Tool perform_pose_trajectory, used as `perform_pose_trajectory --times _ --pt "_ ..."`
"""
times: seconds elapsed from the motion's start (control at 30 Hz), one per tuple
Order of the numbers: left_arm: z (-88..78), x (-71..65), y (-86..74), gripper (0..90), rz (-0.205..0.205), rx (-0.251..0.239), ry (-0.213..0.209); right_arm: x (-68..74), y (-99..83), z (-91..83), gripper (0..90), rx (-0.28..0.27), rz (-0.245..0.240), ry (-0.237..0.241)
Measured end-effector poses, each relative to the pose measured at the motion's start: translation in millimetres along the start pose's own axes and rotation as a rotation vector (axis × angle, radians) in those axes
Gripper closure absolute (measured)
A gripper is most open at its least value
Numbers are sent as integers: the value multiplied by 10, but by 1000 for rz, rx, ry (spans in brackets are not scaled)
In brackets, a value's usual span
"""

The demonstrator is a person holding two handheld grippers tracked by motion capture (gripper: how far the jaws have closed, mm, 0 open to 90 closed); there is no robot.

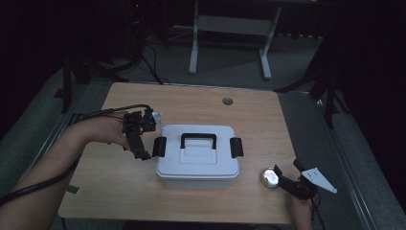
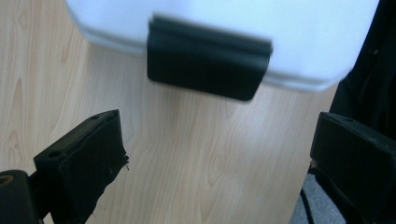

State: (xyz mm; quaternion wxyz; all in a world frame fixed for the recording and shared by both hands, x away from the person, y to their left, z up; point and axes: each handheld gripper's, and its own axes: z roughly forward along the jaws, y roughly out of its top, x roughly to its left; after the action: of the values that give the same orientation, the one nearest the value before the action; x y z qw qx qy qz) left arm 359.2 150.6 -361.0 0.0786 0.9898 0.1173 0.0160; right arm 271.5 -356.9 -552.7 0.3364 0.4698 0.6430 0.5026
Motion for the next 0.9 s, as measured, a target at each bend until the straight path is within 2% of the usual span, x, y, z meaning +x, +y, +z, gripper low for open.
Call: perform_pose_trajectory --times 0.33,0.4,0.67,0.7,0.83,0.9 --pt "59 32 384 23 62 44 -22 -5 -2 -1 134 -1 4 5" --pt "79 34 452 23 72 64 -12 -7 -2 -2 134 -1 6 6" --pt "117 67 620 24 98 51 -35 -17 -3 -5 134 -4 11 11" --pt "125 62 643 53 104 53 -23 -17 -3 -4 134 -4 11 12" --pt "139 75 745 66 122 54 -35 -15 -4 -2 134 -2 10 14" --pt "142 81 798 129 134 47 -31 -15 -4 -1 134 -1 10 15"
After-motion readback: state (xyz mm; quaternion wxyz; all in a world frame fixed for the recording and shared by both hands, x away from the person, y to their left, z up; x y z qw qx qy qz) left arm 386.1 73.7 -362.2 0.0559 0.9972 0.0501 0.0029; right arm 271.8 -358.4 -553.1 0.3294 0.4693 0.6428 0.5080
